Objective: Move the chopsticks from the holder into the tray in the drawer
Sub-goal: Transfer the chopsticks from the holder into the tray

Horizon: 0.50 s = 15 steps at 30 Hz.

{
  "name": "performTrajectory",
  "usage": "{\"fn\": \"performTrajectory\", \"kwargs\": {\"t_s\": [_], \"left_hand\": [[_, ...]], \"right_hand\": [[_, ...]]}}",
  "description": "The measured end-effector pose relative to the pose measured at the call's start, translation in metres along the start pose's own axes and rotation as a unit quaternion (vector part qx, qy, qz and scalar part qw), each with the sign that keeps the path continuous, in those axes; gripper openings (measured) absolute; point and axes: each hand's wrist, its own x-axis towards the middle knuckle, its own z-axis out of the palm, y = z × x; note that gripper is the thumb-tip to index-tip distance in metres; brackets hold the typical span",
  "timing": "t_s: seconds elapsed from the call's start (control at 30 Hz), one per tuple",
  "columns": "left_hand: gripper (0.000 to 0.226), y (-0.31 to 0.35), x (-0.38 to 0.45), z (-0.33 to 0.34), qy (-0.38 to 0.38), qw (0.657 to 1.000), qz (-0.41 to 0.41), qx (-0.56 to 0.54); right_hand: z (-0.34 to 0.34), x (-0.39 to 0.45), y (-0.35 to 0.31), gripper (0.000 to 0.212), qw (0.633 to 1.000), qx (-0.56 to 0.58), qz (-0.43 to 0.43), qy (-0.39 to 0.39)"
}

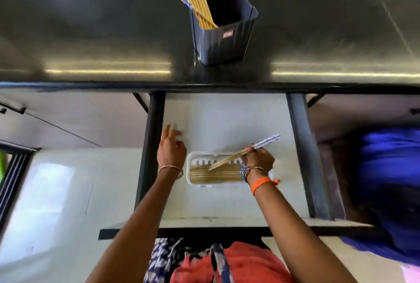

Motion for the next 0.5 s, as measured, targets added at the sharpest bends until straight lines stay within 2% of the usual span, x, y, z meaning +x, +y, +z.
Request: {"fn": "performTrajectory", "kwargs": {"t_s": [0.07,0.17,0.27,0.37,0.5], "left_hand": [[0.026,-0.023,-0.012,0.013,-0.078,0.995,-0.070,0.004],[0.028,-0.041,-0.018,0.021,-0.188,0.973,-0.129,0.027],[0.032,-0.047,-0.020,0.026,-0.188,0.969,-0.156,-0.020],[0.032,-0.045,-0.017,0.028,-0.191,0.969,-0.157,-0.003],[0.031,-0.044,-0.014,0.029,-0.196,0.969,-0.150,0.018]], "right_hand": [[0.008,-0.004,0.024,0.009,0.995,0.079,0.057,-0.003],[0.012,-0.013,0.023,0.024,0.977,0.173,0.119,-0.022],[0.015,-0.013,0.011,0.024,0.960,0.231,0.155,-0.022],[0.017,-0.011,0.009,0.003,0.948,0.250,0.194,0.018],[0.020,-0.020,0.009,0.001,0.944,0.251,0.206,0.046]]}}
